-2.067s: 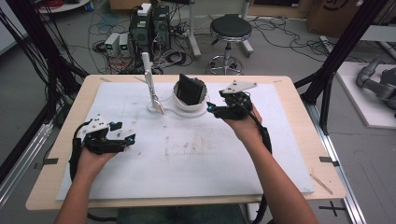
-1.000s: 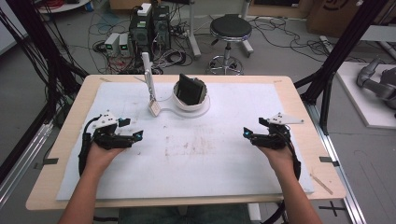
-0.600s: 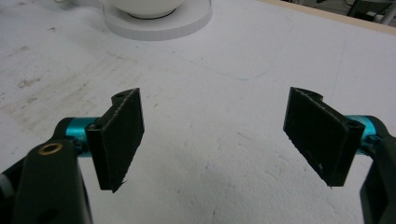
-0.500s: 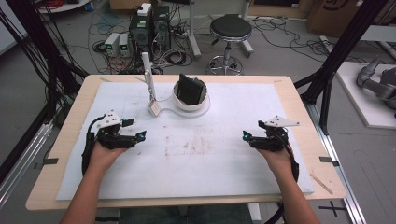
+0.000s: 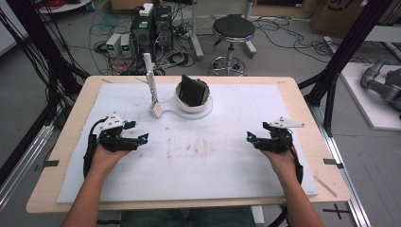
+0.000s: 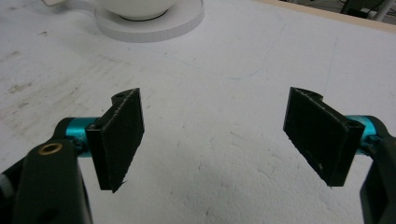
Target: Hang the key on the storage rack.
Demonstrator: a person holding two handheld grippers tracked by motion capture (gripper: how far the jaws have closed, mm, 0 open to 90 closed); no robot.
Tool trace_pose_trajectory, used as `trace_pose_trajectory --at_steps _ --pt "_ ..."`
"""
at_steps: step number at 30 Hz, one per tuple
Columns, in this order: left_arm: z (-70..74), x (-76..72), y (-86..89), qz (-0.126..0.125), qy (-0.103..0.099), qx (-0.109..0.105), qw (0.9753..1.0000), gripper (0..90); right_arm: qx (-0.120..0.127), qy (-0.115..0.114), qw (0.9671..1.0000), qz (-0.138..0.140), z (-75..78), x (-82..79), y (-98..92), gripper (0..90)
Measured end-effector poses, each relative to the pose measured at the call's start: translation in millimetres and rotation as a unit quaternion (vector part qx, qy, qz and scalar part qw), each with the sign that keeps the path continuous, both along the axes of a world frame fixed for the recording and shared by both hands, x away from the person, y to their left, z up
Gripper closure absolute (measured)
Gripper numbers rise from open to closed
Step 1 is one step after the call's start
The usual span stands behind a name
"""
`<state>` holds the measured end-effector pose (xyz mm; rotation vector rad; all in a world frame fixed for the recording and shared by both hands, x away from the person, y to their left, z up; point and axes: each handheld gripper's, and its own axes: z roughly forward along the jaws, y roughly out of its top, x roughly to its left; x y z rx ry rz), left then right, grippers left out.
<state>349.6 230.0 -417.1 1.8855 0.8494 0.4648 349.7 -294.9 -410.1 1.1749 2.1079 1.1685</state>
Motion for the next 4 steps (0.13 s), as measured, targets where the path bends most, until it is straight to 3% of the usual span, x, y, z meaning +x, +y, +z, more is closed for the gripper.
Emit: trace_pose_trajectory --at_steps 4 --pt "0.4 -0.5 0.9 0.0 -0.001 0.002 1.0 22.7 0.0 -0.002 1.0 0.0 -0.3 0.6 0.2 20.5"
